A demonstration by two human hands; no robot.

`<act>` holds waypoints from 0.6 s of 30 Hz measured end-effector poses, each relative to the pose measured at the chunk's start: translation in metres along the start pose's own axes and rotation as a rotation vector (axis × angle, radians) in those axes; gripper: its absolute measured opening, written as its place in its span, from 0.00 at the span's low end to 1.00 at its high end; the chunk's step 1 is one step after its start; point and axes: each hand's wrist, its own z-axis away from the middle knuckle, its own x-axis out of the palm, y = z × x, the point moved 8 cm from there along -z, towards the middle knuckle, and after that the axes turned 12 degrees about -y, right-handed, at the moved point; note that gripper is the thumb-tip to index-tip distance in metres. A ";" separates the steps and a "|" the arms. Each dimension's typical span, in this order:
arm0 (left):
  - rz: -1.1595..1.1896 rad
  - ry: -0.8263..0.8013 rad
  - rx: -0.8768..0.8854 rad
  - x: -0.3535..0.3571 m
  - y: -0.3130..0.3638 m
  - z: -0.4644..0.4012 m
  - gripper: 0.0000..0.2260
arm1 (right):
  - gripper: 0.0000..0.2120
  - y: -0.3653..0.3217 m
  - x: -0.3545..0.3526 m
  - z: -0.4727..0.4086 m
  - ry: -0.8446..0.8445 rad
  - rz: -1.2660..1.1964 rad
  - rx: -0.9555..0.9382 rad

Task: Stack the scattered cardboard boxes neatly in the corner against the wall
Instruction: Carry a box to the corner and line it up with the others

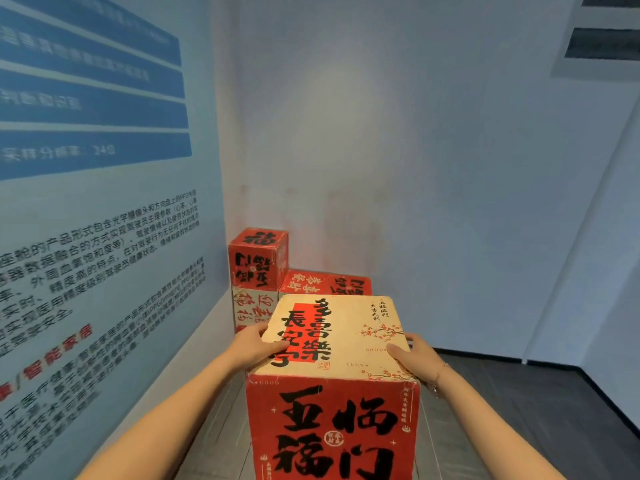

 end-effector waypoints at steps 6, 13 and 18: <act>0.018 0.067 0.017 -0.052 0.016 -0.106 0.14 | 0.22 -0.039 -0.033 -0.127 -0.033 -0.023 -0.012; 0.041 0.144 0.007 -0.108 0.009 -0.209 0.17 | 0.17 -0.080 -0.042 -0.246 -0.028 0.006 -0.057; 0.033 0.133 0.013 -0.150 -0.012 -0.299 0.16 | 0.17 -0.099 -0.039 -0.338 -0.006 -0.038 -0.057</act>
